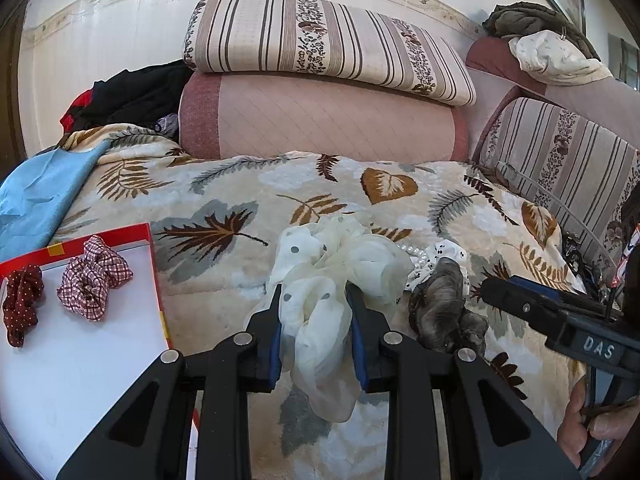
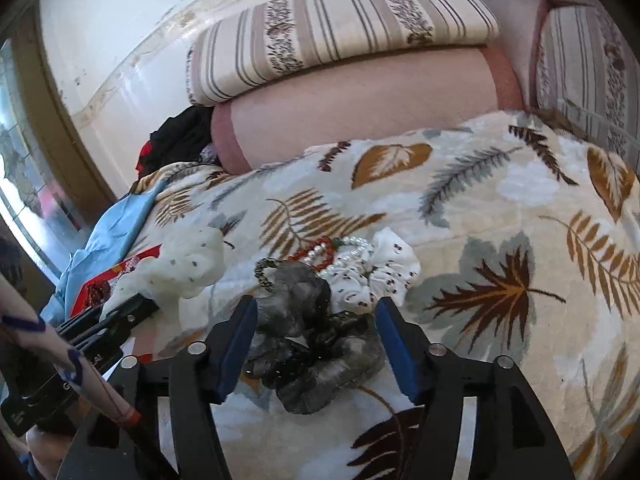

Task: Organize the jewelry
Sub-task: 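Carry both held scrunchies to the red-rimmed tray and lower them inside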

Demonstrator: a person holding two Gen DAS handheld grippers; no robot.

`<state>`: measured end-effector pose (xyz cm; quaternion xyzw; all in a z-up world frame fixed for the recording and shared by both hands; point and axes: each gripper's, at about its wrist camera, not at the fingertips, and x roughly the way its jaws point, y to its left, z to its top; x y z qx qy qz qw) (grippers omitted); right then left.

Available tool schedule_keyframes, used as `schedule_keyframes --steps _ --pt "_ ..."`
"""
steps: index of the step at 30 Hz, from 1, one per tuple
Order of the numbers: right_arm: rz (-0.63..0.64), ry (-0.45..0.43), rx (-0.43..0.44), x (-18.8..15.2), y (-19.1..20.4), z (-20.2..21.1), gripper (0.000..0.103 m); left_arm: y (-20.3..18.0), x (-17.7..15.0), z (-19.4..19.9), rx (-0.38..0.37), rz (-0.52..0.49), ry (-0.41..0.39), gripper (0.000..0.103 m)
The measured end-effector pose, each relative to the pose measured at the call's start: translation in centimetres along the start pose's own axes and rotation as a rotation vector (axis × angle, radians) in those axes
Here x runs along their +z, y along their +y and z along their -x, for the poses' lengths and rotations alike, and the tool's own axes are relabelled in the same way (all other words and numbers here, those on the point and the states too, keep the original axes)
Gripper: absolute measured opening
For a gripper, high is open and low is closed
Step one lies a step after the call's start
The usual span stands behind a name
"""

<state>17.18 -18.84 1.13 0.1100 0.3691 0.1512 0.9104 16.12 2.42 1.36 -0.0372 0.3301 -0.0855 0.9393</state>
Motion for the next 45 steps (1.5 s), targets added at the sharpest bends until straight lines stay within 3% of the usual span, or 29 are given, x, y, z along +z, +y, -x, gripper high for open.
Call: schedule_keyframes --steps 6,11,14,17,25,28,45 --pt "0.05 0.074 0.019 -0.9 1.4 -2.0 0.077 0.3 0.0 0.2 0.003 0.01 -0.002 0.027" --pt "0.165 0.107 -0.095 -1.8 2.8 -4.5 0.078 0.2 -0.1 0.2 0.002 0.007 0.003 0.027" --pt "0.149 0.163 -0.121 -2.3 2.0 -6.0 0.022 0.1 -0.1 0.2 0.001 0.001 0.001 0.027" --pt "0.094 0.145 -0.106 -1.9 0.8 -5.2 0.017 0.2 -0.1 0.3 0.002 0.002 0.0 0.027" --pt "0.032 0.001 0.02 -0.1 0.5 -1.2 0.016 0.2 -0.1 0.6 0.0 0.001 -0.013 0.027" --pt "0.044 -0.026 0.024 0.2 1.1 -0.6 0.016 0.1 -0.1 0.6 0.0 -0.004 -0.014 0.027" --pt "0.041 -0.024 0.045 0.1 1.1 -0.7 0.016 0.2 0.1 1.0 0.011 -0.005 -0.023 0.027"
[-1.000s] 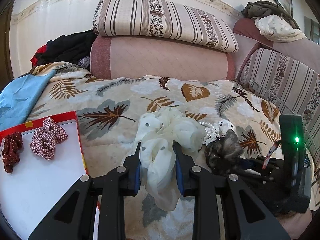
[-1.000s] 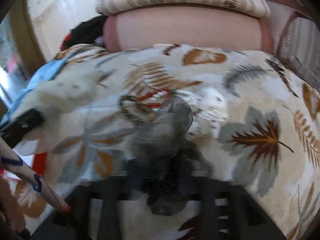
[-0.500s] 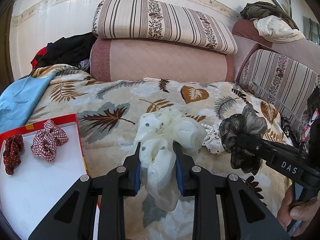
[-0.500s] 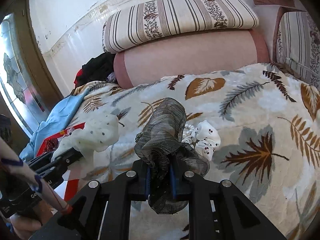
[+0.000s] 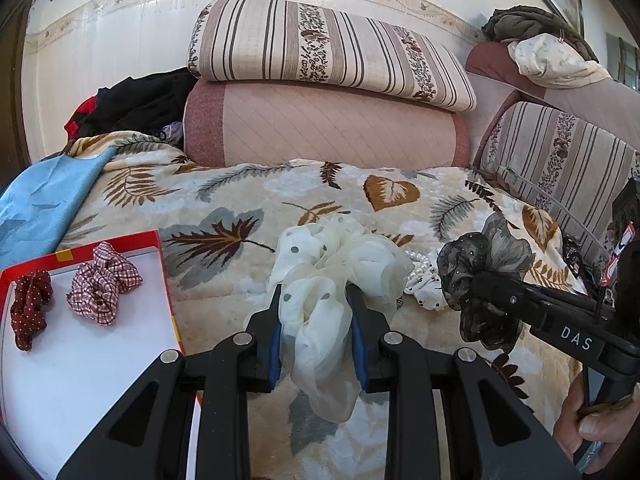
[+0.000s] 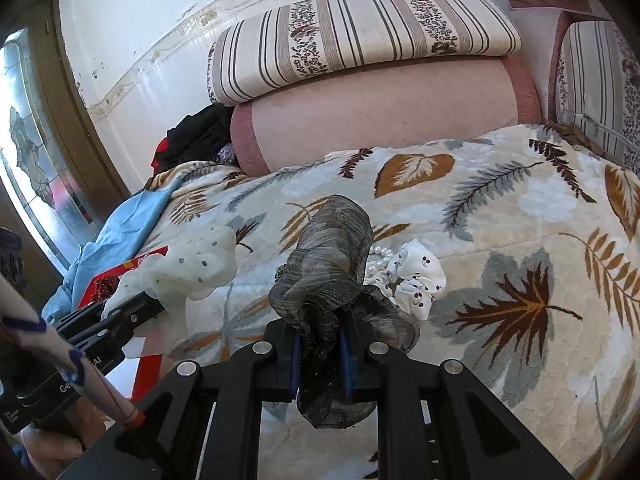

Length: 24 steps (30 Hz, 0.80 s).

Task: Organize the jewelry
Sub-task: 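Carry both held scrunchies to the red-rimmed tray and lower them inside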

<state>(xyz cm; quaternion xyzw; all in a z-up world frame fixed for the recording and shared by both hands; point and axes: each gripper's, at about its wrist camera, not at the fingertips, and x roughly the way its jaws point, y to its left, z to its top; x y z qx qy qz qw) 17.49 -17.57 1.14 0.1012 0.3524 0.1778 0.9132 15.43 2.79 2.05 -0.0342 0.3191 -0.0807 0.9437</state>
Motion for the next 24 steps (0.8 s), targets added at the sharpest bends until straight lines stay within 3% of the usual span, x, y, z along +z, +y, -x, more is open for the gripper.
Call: schedule_keyframes --steps 14,24 --pt "0.046 -0.001 0.074 -0.5 3.0 0.0 0.016 3.4 0.4 3.6 0.026 0.051 -0.055 0.027" --pt "0.07 0.036 0.173 -0.2 9.7 -1.5 0.017 8.4 1.0 6.5 0.073 0.13 -0.107 0.027"
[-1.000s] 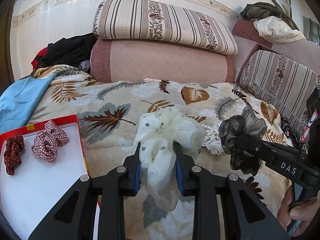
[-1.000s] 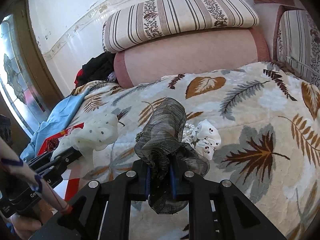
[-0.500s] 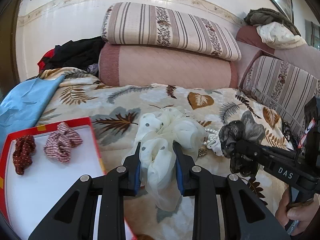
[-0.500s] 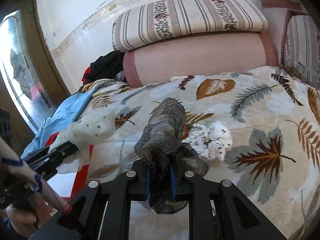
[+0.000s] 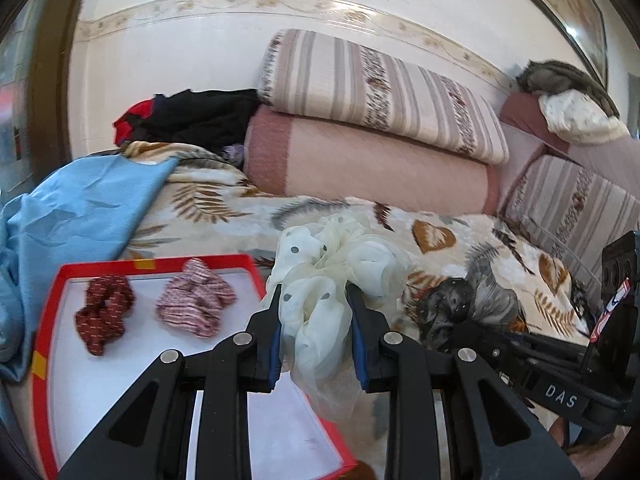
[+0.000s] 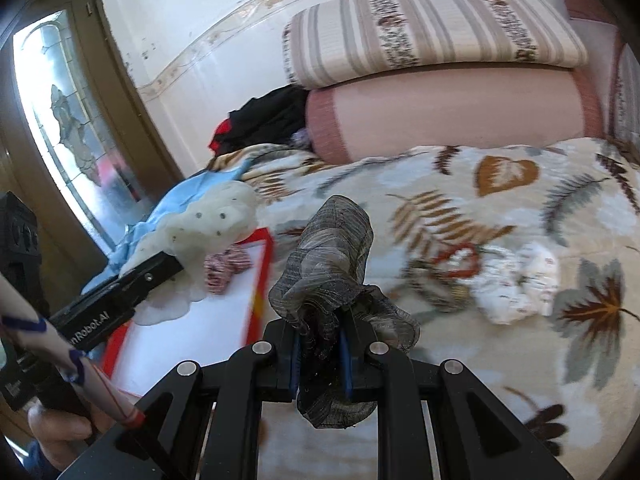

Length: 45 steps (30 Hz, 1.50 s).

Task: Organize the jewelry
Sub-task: 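Carry both held scrunchies to the red-rimmed tray and lower them inside, then open both grippers to drop the scrunchies into the tray and withdraw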

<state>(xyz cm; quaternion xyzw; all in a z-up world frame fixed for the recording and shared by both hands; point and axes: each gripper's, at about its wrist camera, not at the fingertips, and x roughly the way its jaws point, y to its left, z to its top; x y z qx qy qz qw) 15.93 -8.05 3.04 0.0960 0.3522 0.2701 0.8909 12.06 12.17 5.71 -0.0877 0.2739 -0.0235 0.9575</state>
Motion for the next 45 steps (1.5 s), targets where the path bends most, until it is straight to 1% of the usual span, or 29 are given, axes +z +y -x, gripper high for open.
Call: schedule_keyframes --steps 3,7,11,15,23,29,36,42,43,44,45 --pt "0.028 0.012 0.029 0.7 2.6 -1.3 0.017 2.1 0.4 0.4 0.022 0.04 -0.003 0.027" --pt "0.067 0.035 0.065 1.5 5.9 -3.5 0.017 5.4 0.6 1.0 0.082 0.08 -0.004 0.027" --pt "0.073 0.07 0.099 1.8 8.3 -5.8 0.017 8.5 0.8 1.1 0.14 0.13 0.013 0.027" --pt "0.077 0.113 0.123 1.5 9.9 -8.1 0.018 10.9 0.7 0.6 0.184 0.174 0.055 0.027" --pt "0.045 0.213 0.157 0.7 11.3 -12.2 0.019 12.4 -0.7 -1.3 0.262 0.183 0.172 0.027" --pt "0.03 0.263 0.162 -0.1 11.4 -13.9 0.02 12.8 -1.6 -2.6 0.314 0.183 0.25 0.028" --pt "0.015 0.296 0.154 -0.2 11.0 -15.4 0.022 13.2 -2.0 -3.0 0.342 0.192 0.279 0.029" --pt "0.025 0.294 0.128 0.3 10.9 -16.2 0.029 13.2 -1.9 -3.3 0.344 0.197 0.279 0.031" --pt "0.029 0.293 0.125 0.3 10.9 -16.1 0.03 13.2 -1.8 -3.2 0.341 0.199 0.273 0.032" --pt "0.033 0.295 0.124 0.4 10.9 -16.0 0.037 13.2 -1.7 -3.2 0.34 0.2 0.268 0.034" --pt "0.032 0.294 0.13 0.5 10.9 -15.9 0.04 13.1 -1.7 -3.2 0.339 0.2 0.264 0.035"
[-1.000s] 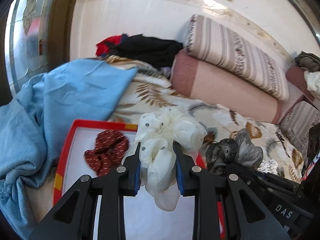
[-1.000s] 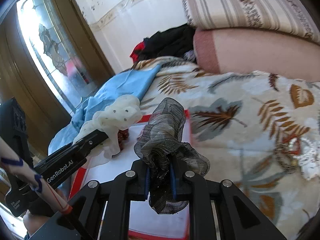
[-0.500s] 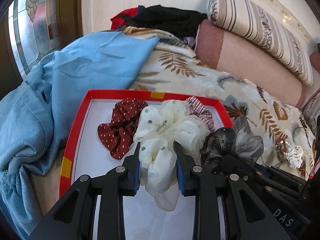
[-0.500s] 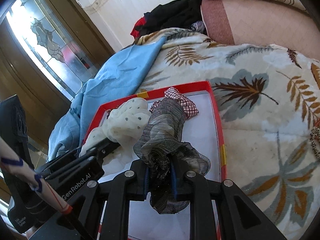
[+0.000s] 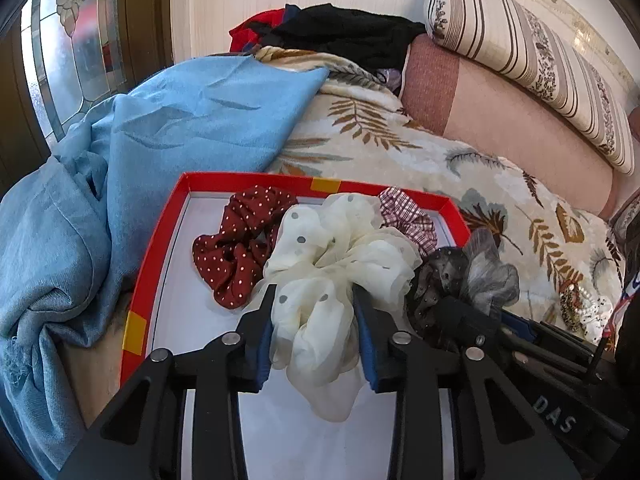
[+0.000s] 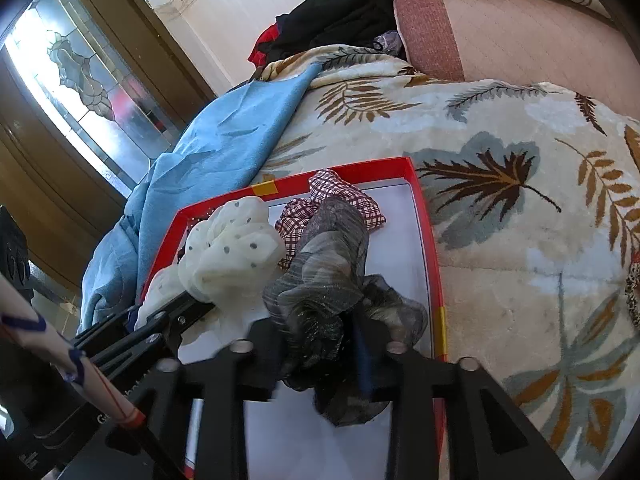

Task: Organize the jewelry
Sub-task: 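Open both grippers to drop the scrunchies into the tray and withdraw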

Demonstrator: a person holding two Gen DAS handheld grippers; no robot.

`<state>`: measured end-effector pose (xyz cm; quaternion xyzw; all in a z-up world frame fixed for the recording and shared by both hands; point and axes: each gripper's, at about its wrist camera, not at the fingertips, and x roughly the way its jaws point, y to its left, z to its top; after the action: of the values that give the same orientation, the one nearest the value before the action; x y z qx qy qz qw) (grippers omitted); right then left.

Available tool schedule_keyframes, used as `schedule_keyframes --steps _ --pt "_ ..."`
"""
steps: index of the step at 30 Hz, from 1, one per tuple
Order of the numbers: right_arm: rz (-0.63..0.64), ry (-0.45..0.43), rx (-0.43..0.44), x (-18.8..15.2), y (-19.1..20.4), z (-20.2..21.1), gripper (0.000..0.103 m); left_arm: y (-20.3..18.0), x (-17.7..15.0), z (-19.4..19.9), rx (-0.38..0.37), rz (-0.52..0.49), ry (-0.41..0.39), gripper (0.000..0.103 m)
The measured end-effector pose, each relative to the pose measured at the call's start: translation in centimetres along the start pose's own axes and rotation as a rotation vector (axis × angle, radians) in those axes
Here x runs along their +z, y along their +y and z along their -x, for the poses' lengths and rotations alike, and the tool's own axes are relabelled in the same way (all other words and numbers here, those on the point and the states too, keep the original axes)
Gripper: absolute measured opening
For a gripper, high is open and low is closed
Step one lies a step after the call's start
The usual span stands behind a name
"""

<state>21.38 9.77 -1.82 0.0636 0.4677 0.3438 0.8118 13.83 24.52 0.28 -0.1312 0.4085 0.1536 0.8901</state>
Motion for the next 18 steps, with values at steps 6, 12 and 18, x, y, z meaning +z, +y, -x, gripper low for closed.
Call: schedule_keyframes --steps 6,12,18 --pt "-0.003 -0.013 0.008 0.2 -0.2 1.2 0.055 0.0 0.3 0.6 -0.026 0.015 -0.025 0.041" --pt "-0.013 -0.042 0.027 0.3 -0.4 3.2 0.055 -0.3 0.7 1.4 -0.046 0.021 -0.063 0.041" --pt "-0.027 -0.084 0.029 0.6 -1.2 5.9 0.055 -0.5 1.0 2.4 -0.076 0.035 -0.109 0.041"
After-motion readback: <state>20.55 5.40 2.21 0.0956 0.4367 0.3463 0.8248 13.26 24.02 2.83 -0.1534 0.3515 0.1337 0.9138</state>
